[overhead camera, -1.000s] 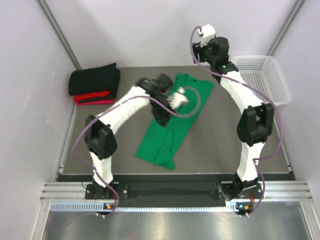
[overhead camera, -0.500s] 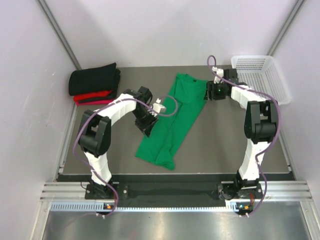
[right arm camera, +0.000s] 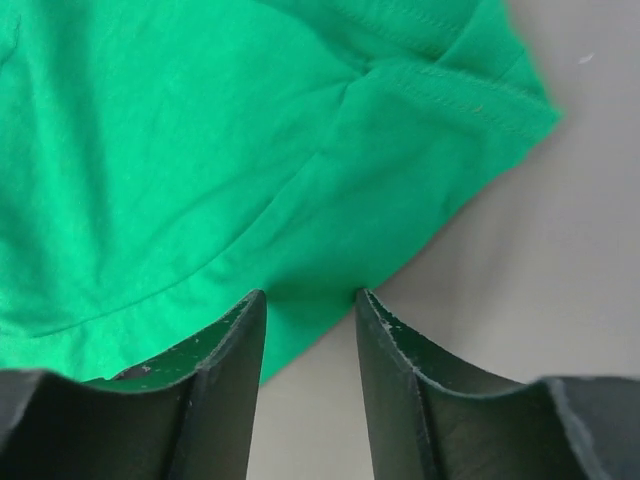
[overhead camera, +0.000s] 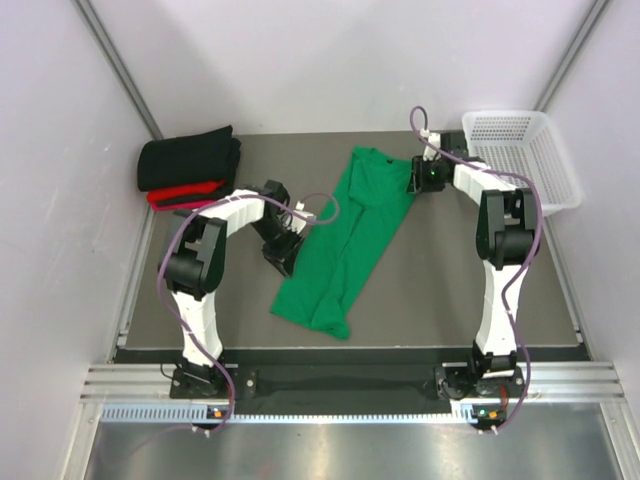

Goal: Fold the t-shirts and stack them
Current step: Fold the tshirt

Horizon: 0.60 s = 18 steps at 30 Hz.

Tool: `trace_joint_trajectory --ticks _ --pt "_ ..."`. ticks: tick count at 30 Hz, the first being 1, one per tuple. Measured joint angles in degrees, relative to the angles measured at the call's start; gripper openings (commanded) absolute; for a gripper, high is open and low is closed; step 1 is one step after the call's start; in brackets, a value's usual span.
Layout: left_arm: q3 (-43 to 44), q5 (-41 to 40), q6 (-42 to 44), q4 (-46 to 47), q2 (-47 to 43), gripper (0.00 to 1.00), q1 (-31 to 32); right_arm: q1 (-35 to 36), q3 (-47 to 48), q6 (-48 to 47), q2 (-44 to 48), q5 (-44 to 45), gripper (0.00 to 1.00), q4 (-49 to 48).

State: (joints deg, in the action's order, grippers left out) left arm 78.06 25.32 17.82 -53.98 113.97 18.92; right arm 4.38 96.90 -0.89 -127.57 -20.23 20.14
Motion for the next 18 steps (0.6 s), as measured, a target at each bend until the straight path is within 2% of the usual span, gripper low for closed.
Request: trace_joint_trajectory --ticks 3,4,6,7,8,12,18 --pt "-0.1 1.8 -0.3 -0.3 0.3 0.31 0.0 0.0 1.0 0.0 -0.1 1.6 0.36 0.2" --pt "-0.1 2.3 -0.4 -0.3 0.5 0.29 0.0 0.0 1.1 -0.1 -0.1 1.9 0.31 0.3" --pt "-0.1 2.7 -0.7 -0.3 0.7 0.18 0.0 0.0 1.1 -0.3 -0.1 2.4 0.25 0.5" --pt "-0.1 2.8 -1.0 -0.3 0.9 0.1 0.0 0.0 1.1 -0.5 -0.2 2.7 0.17 0.6" --pt "-0.1 2.8 -1.0 -0.2 1.0 0.02 0.0 0.0 1.1 -0.8 -0.4 2.9 0.14 0.7" --pt "-0.1 3.0 -1.2 -0.2 1.2 0.0 0.0 0.1 2.3 -1.7 -1.5 3.7 0.0 0.9" --pt "-0.1 3.1 -1.2 -0.4 1.2 0.0 0.0 0.8 8.6 -3.5 -5.3 4.8 0.0 1.9"
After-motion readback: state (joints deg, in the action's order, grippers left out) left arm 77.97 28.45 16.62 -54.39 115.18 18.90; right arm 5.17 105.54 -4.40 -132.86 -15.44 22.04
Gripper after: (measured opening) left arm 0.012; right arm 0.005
